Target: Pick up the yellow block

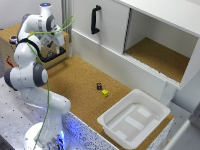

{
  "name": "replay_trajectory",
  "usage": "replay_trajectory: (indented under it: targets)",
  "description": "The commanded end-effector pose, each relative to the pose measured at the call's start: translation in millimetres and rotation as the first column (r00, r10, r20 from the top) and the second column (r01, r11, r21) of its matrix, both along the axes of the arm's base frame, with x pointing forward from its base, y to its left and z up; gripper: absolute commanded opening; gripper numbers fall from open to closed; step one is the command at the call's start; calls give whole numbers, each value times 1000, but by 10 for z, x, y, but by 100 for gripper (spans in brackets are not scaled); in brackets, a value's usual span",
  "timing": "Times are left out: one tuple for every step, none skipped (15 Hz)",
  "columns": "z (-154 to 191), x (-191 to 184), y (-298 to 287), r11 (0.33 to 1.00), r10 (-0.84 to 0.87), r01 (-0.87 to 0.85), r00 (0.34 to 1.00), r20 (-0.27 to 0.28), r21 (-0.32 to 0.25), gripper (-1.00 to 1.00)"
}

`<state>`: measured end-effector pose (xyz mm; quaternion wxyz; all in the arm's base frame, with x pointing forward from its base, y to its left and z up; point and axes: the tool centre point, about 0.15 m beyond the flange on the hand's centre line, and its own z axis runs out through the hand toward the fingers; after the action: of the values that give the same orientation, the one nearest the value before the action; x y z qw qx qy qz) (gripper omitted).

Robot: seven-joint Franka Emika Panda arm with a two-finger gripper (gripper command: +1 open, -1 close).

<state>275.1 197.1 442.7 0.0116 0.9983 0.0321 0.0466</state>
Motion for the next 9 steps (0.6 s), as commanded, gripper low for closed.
replay_trajectory:
  targets:
    - [-391, 235, -1032, 996, 80, -81, 996, 39, 27, 100]
    - [-460, 269, -1163, 994, 104, -105, 994, 32, 20, 100]
    - [-545, 320, -1308, 992, 123, -123, 992, 16, 3, 100]
    - [-601, 377, -1468, 992, 122, -122, 993, 5, 19, 100]
    - [-637, 434, -1613, 992, 121, -121, 993, 6, 31, 100]
    - [-690, 504, -1758, 993, 115, -115, 993, 3, 30, 100]
    - [-717, 557, -1884, 994, 106, -106, 994, 3, 35, 100]
    - [-722, 607, -2016, 996, 87, -87, 996, 10, 33, 100]
    - [-733, 639, -2106, 997, 75, -75, 997, -6, 9, 100]
